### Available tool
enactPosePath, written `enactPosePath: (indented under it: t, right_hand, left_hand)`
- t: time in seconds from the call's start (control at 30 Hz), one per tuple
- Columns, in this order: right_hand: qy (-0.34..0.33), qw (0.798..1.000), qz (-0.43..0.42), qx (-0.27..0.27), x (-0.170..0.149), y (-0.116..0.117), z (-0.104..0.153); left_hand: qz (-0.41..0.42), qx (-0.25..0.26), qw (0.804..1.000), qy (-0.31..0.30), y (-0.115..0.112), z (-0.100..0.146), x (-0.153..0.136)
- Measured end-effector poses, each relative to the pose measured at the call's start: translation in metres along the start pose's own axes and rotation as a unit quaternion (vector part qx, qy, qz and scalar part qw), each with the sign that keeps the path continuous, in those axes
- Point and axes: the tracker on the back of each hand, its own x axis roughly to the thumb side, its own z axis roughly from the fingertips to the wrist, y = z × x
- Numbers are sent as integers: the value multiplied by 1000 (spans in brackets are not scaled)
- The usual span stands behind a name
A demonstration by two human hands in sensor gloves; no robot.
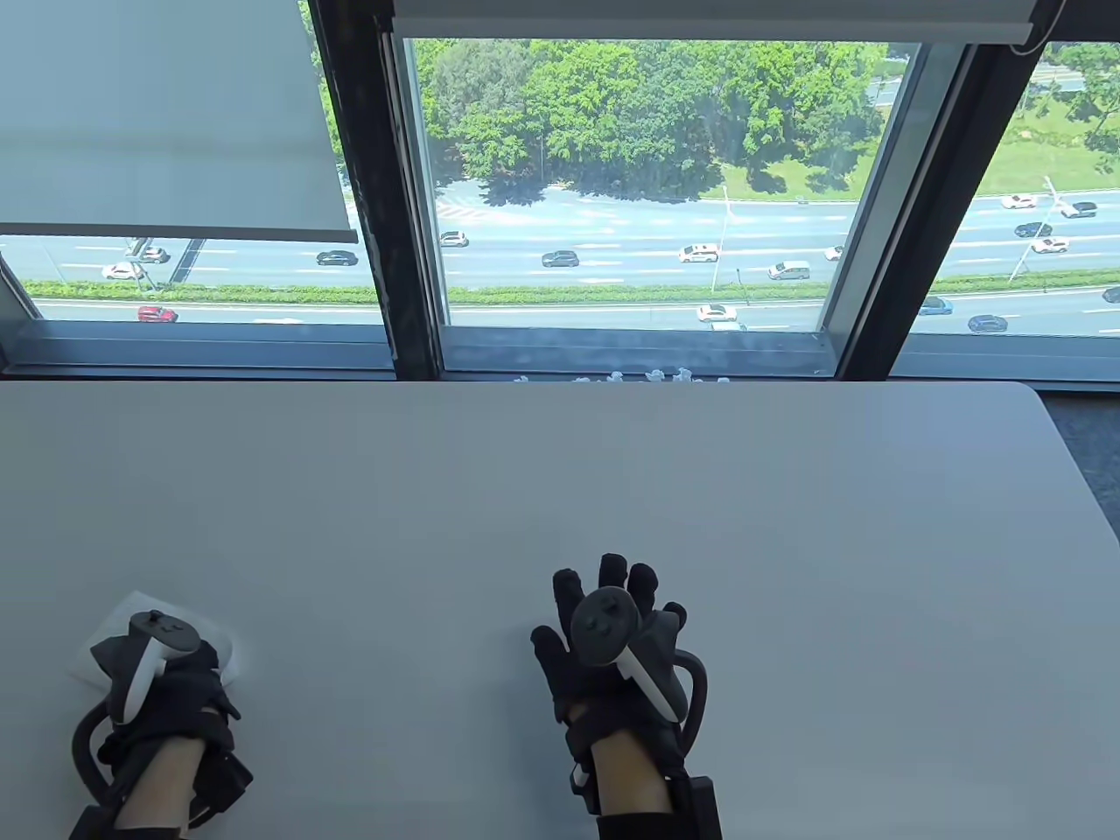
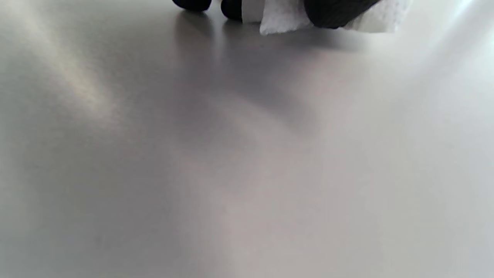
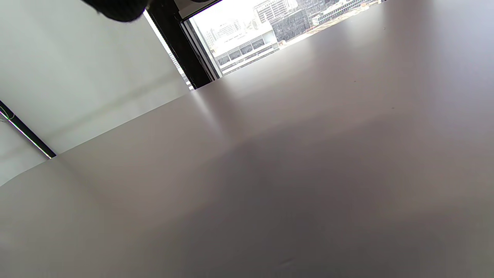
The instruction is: Squeeze kitchen paper into compact ball
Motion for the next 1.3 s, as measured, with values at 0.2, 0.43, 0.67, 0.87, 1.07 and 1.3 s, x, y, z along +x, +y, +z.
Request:
enactPosePath:
  t: [0.2,0.43,0.67,0.87,1.07,1.3]
  right_hand:
    - [-32,997,-75,4,4,-7,4]
    - [-247,845,-398,259,39,13,12]
    - [-232,828,-416,297,58,28,18]
    - [-208,842,-425,259,54,24,17]
    - [-180,823,-462,276,49,28,13]
    - [-228,815,-429,315,63,32,18]
  left_hand:
    - [120,6,915,-385,19,87,54]
    - [145,-6,768,-624,-13,171,82]
    - [96,18,766,-635,-32,184,87]
    - [90,36,778,-621,-39,183,88]
    - [79,73,774,-624,-37,187,85]
    - [86,54,773,-626,-39,185,86]
